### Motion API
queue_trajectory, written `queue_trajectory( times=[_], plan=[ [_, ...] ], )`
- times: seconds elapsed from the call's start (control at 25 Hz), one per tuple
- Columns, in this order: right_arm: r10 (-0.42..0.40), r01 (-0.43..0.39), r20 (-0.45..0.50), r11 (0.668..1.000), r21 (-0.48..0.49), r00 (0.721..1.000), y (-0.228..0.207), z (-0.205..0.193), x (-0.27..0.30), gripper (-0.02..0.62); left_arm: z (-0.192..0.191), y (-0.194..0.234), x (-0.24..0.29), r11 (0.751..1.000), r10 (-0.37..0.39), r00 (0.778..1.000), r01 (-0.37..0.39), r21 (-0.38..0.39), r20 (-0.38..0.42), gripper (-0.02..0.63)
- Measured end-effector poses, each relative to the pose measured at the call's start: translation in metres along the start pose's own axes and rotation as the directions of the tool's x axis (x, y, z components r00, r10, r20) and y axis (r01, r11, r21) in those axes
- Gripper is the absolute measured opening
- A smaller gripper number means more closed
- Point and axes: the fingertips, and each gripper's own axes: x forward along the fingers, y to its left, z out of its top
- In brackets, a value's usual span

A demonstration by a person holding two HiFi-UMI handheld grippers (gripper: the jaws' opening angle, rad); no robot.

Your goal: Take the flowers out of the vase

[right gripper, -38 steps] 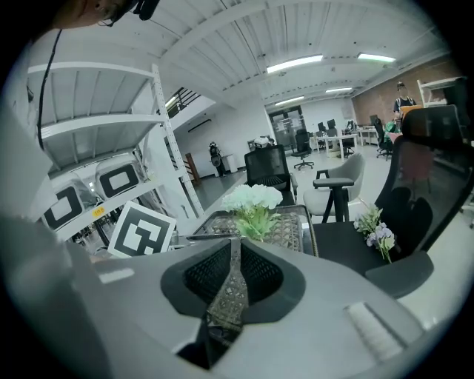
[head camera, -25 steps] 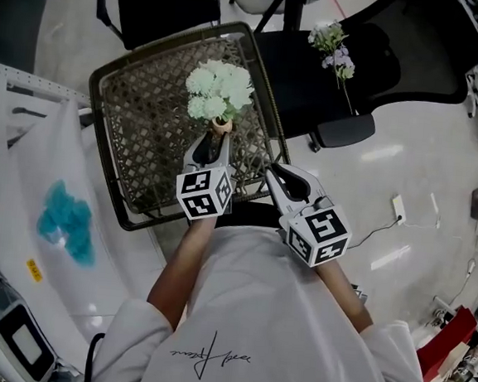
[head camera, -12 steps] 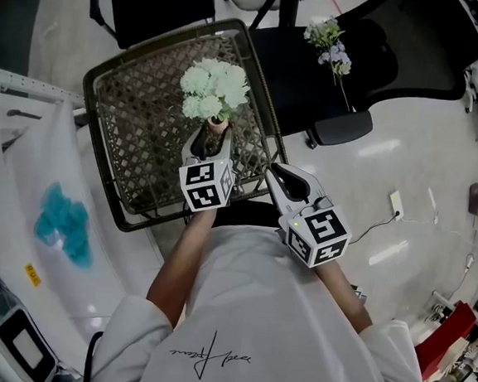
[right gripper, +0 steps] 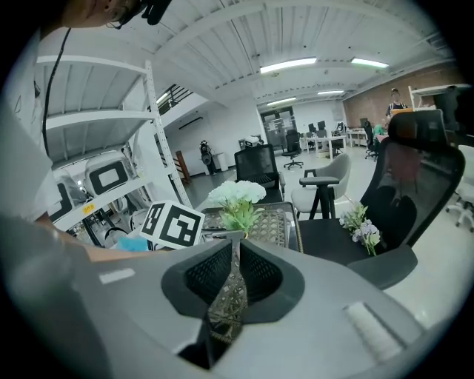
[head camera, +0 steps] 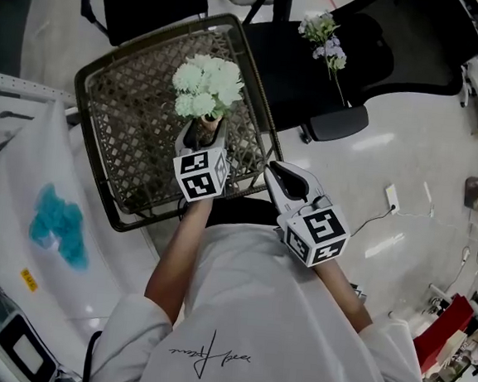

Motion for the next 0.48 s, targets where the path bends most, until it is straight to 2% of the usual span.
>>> queue_trajectory(
  times=[0.24,0.48],
  plan=[
    [-0.01,0.011,-0.018,1.0,0.009,1.0,-0.004,-0.006,-0.001,0.041,-0.004,-0.006,0.011,0.999,-0.01,0.999,0.011,0.053,-0.034,0.282],
    [-0.022,0.022,-0.027,1.0,0.014,0.999,-0.007,-0.009,-0.001,0.041,-0.003,-0.002,0.019,0.998,0.003,0.999,0.0,0.064,-0.038,0.29]
  ],
)
